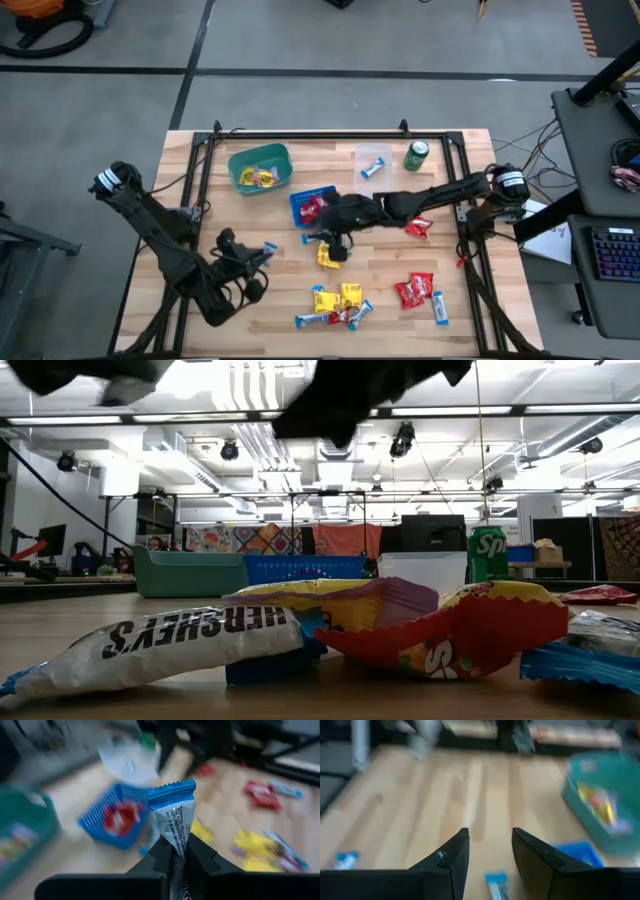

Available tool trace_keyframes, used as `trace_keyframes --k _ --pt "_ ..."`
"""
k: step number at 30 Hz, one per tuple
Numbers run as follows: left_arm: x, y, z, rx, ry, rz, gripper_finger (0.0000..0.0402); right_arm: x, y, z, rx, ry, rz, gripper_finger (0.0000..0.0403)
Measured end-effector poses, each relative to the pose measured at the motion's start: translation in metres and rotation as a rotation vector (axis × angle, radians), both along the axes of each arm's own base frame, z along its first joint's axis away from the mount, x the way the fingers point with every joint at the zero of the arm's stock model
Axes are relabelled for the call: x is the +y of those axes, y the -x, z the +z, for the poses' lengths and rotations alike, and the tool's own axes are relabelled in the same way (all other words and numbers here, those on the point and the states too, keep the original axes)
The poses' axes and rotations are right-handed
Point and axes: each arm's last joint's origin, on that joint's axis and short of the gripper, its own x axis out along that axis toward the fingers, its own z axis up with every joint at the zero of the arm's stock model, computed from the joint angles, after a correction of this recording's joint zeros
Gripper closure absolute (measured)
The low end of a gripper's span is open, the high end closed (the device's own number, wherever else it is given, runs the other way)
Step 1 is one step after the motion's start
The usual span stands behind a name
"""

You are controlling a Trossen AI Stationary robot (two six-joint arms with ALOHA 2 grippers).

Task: Sort candy
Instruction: Put the hersheys bar into the transparent bin

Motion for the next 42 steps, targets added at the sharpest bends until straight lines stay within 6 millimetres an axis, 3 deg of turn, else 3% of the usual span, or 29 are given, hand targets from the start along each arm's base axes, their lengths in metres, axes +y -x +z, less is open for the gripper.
trace_keyframes --k 2,8,15,21,28,42 --pt "0.005 -0.005 0.001 -0.018 -0.07 0.029 0.0395 0.007 -0.003 0.003 -0.092 -0.004 0.02 0.0261" --pt "0.032 -0.021 0.005 0.071 -0.139 0.085 0.0395 0.009 -0.003 0.008 -0.154 -0.013 0.014 0.0255" --pt "0.08 -0.03 0.023 0.222 -0.132 0.093 0.0395 0.007 0.01 0.015 -0.064 -0.022 0.002 0.0255" --pt "0.11 -0.038 0.033 0.307 -0.176 0.037 0.0395 0.0 0.033 0.024 0.079 0.02 -0.152 0.0255" --pt "0.106 -0.069 0.029 0.248 -0.236 -0.189 0.0395 0.0 0.04 0.025 -0.002 0.009 -0.181 0.0255" --pt "0.094 -0.107 -0.003 0.212 -0.262 -0.185 0.0395 -0.001 0.034 0.022 -0.162 -0.016 -0.236 0.0255"
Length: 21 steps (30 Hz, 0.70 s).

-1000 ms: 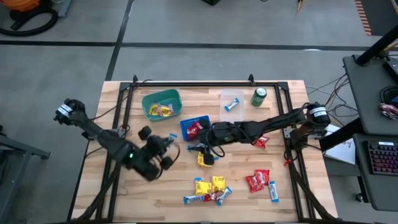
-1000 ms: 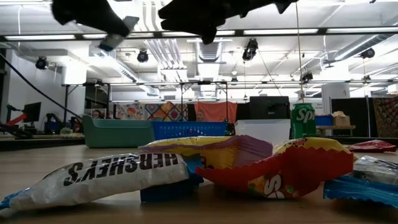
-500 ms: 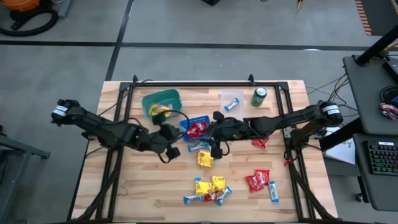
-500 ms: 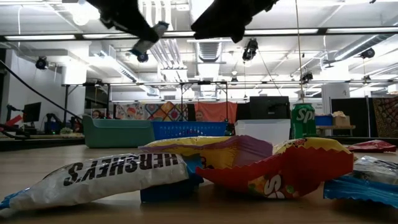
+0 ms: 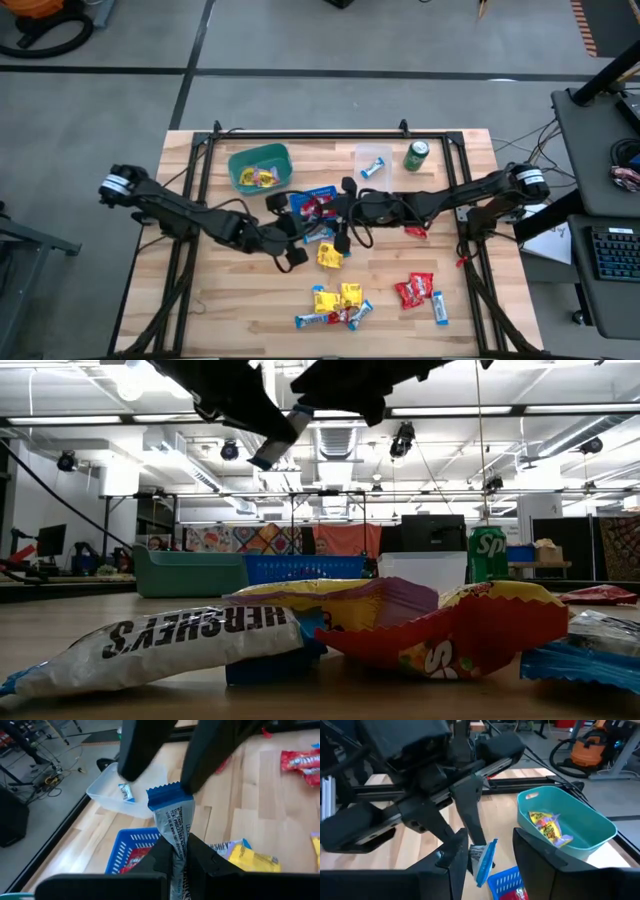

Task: Sort candy
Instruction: Put the hersheys bar into the transparent bin

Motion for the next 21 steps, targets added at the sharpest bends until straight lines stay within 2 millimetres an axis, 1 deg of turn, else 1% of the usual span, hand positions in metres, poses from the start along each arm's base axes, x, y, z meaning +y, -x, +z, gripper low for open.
trace_keyframes --k 6,12,17,19,21 --pt "0.0005 -0.0044 0.0054 -0.088 -0.014 0.06 0.0394 0.0 0.0003 -0.0016 0.009 -0.006 -0.002 0.0255" --pt "0.0004 -0.0051 0.0071 -0.105 -0.01 0.061 0.0389 -0.0003 0.0004 -0.0019 0.01 -0.015 -0.006 0.0261" --pt "0.0 -0.0062 0.0092 -0.128 -0.002 0.059 0.0388 -0.0007 0.0003 -0.0019 0.007 -0.032 -0.011 0.0287" --pt "-0.0003 -0.0065 0.0095 -0.131 0.004 0.05 0.0386 -0.0006 0.0003 -0.002 0.009 -0.032 -0.008 0.0307" --pt "-0.0005 -0.0067 0.0097 -0.133 0.007 0.046 0.0383 -0.0007 0.0003 -0.002 0.008 -0.033 -0.007 0.0336"
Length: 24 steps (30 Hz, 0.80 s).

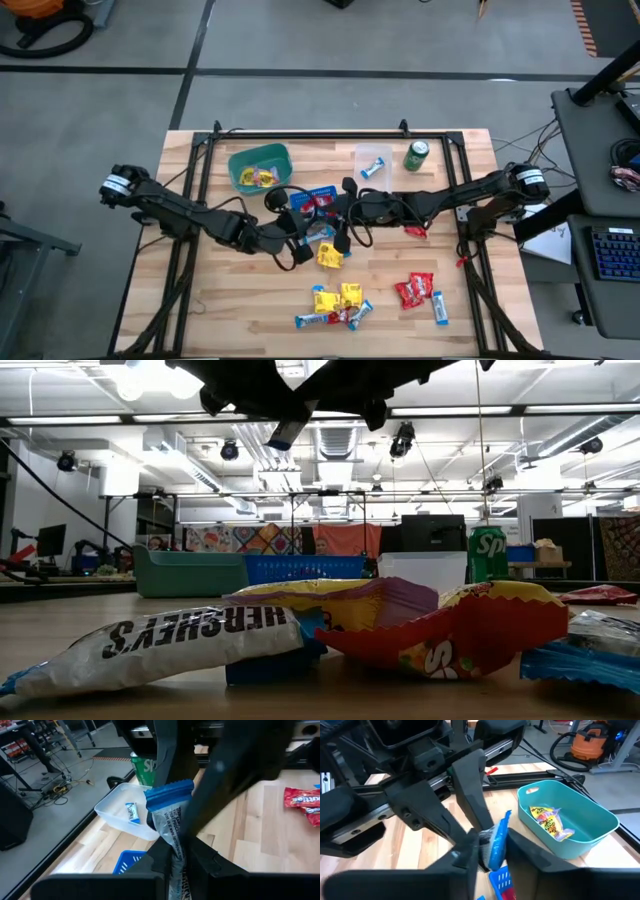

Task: Sort candy
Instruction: Put the hersheys bar into the transparent bin

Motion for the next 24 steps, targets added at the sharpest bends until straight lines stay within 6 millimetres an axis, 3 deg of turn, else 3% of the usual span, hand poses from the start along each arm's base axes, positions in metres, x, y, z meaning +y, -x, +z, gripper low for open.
trace_keyframes --k 3,14,18,24 --pt "0.0 0.0 0.0 0.0 0.0 -0.001 0.0376 0.0 0.0 0.0 0.002 0.001 0.003 0.0377" --pt "0.0 0.001 -0.002 0.026 -0.002 0.0 0.0311 -0.01 0.001 -0.003 0.04 0.005 -0.025 0.0379" --pt "0.002 0.006 -0.005 0.069 0.008 0.018 0.0278 -0.032 0.007 -0.003 0.115 0.039 -0.147 0.0379" --pt "0.005 0.016 -0.01 0.123 0.071 0.071 0.0254 -0.094 0.036 -0.022 0.454 0.158 -0.657 0.0379"
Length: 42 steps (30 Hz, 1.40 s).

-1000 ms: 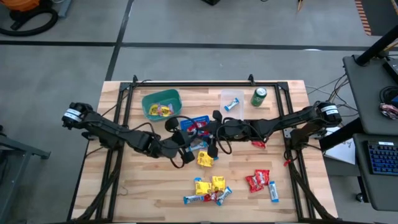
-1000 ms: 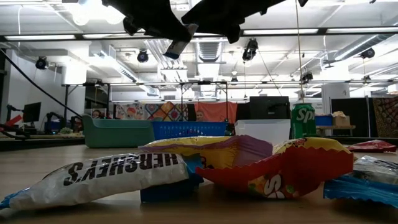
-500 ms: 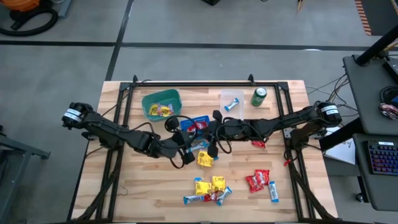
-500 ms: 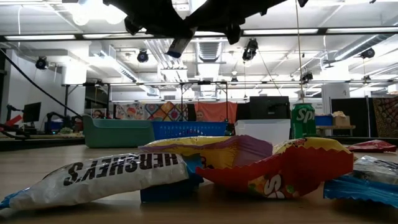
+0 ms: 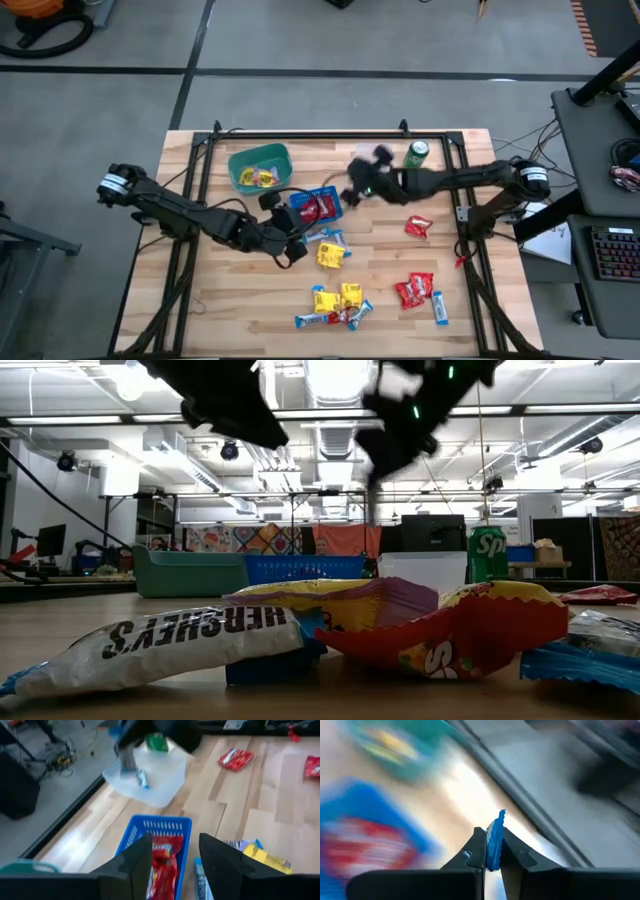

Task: Sort candy
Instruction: Put the hersheys bar into the transparent bin, then put the sour patch candy into the blue green bin

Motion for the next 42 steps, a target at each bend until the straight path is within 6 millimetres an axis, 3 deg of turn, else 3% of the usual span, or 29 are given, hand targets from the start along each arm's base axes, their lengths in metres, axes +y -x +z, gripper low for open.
trace_keyframes --k 4,8,13,18,22,27,36,42 --pt "0.001 0.003 -0.002 0.011 0.03 0.029 0.0254 -0.046 0.024 -0.019 0.093 -0.13 -0.232 0.038" --pt "0.001 0.004 -0.002 0.018 0.035 0.03 0.0257 -0.076 0.033 -0.037 0.13 -0.23 -0.305 0.0355" --pt "0.001 0.004 -0.002 0.018 0.04 0.026 0.0258 -0.083 0.03 -0.046 0.14 -0.242 -0.306 0.028" --pt "-0.002 0.004 -0.004 0.043 0.101 -0.044 0.0258 -0.08 0.029 -0.037 0.12 -0.234 -0.282 0.022" --pt "-0.005 0.003 -0.006 0.077 0.18 -0.137 0.0258 -0.065 0.028 -0.017 0.053 -0.251 -0.205 0.0199" --pt "-0.011 0.005 -0.012 0.099 0.208 -0.184 0.0258 -0.032 0.031 0.011 -0.051 -0.327 -0.031 0.0199" --pt "-0.038 0.001 -0.03 0.11 0.189 -0.275 0.0221 0.059 0.039 0.039 -0.143 -0.484 0.333 0.02" --pt "-0.056 -0.018 -0.054 0.087 0.111 -0.372 0.0171 0.112 0.045 0.039 -0.131 -0.557 0.462 0.02"
